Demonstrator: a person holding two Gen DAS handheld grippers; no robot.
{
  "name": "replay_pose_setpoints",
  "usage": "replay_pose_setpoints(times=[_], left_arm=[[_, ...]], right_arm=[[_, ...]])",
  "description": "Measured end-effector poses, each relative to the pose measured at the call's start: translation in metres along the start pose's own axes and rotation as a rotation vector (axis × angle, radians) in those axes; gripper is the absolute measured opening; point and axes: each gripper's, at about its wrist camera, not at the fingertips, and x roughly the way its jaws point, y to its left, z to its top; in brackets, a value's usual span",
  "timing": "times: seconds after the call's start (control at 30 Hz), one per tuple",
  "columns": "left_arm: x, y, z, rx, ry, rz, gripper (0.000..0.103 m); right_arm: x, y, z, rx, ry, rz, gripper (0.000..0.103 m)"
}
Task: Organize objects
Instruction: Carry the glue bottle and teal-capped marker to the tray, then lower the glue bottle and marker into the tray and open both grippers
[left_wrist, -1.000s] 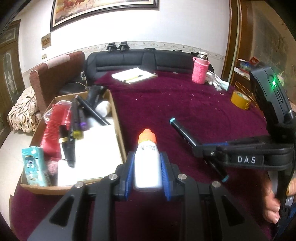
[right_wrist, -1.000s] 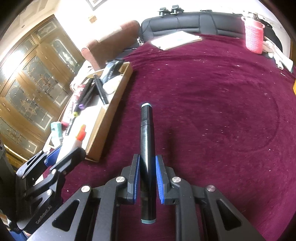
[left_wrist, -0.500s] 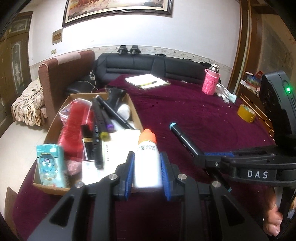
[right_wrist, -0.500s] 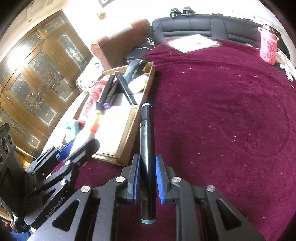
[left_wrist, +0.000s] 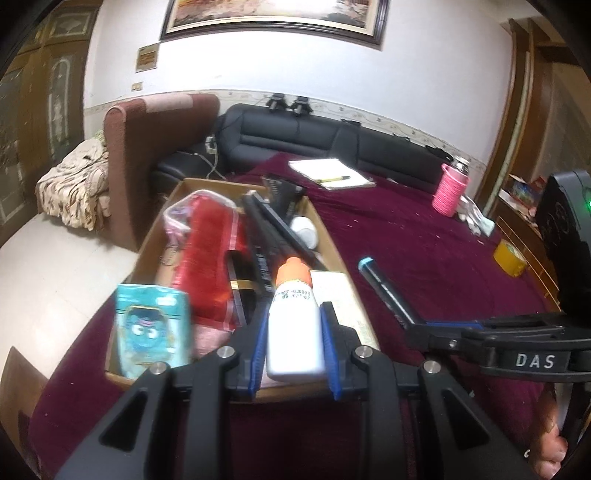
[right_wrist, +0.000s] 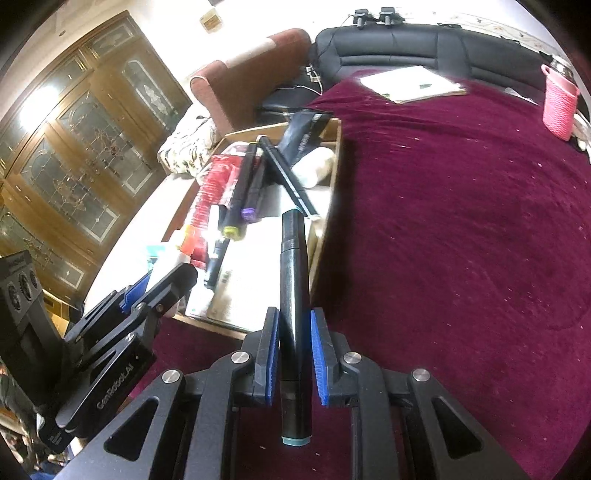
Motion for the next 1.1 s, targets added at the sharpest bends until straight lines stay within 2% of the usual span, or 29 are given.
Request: replay_pose_setpoints(times=[0.2,0.5,1.1], left_arm=[[0.002,0.028,0.007,-0.053,-0.007,0.029,0.026],[0.012,0.049,0.015,-0.072,0.011,0.046,0.026],[0.03,0.052,0.021,-0.048,0.039,0.052,0.026]], right_arm=[[0.013,0.013,0.014,0.008,0.013,0.01,0.019],[0.023,0.032,0.037,0.009,0.013,0.024,0.019],[0.066,0.069,0.086,-0.003,0.05,0.032,0.019]])
